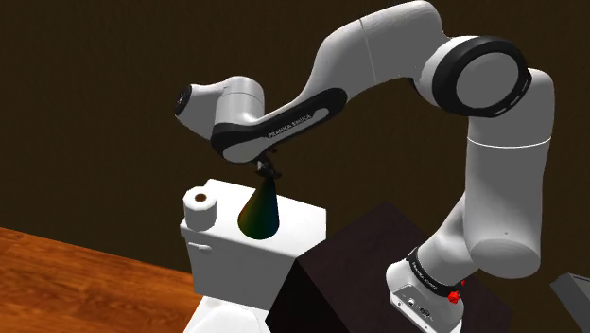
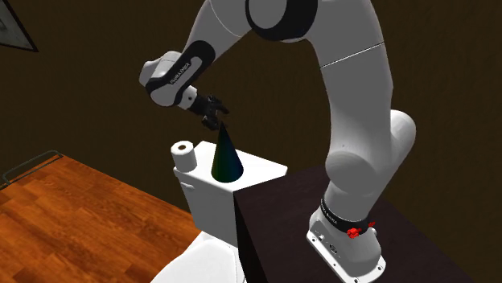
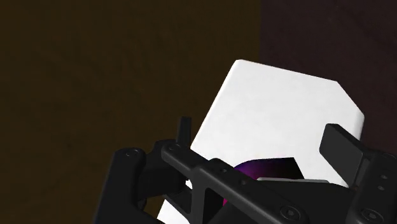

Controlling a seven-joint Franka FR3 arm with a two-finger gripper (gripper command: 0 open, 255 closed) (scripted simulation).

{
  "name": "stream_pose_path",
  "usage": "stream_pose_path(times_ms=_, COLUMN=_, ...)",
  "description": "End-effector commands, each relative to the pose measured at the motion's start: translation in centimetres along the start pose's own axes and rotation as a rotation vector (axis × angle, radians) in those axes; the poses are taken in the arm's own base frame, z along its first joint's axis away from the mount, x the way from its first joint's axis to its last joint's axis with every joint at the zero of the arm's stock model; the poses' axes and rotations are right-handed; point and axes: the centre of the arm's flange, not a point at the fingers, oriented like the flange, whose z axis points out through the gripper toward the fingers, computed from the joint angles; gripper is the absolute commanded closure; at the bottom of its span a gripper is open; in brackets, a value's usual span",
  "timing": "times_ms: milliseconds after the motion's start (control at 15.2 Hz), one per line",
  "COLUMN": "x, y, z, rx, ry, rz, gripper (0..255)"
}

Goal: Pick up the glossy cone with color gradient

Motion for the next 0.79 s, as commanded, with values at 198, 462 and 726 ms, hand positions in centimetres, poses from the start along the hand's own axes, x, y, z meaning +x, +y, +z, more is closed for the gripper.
stream_pose_path(times_ms=198, x=6.2, y=-5.0, z=2.3, rx=-0.099, ry=-0.075, rz=-0.163, gripper=0)
stream_pose_path(times_ms=462, x=7.7, y=-5.5, z=3.6, rx=-0.099, ry=-0.075, rz=-0.163, gripper=0)
stream_pose_path(times_ms=726, x=9.0, y=-5.9, z=4.8, rx=-0.099, ry=-0.075, rz=-0.163, gripper=0)
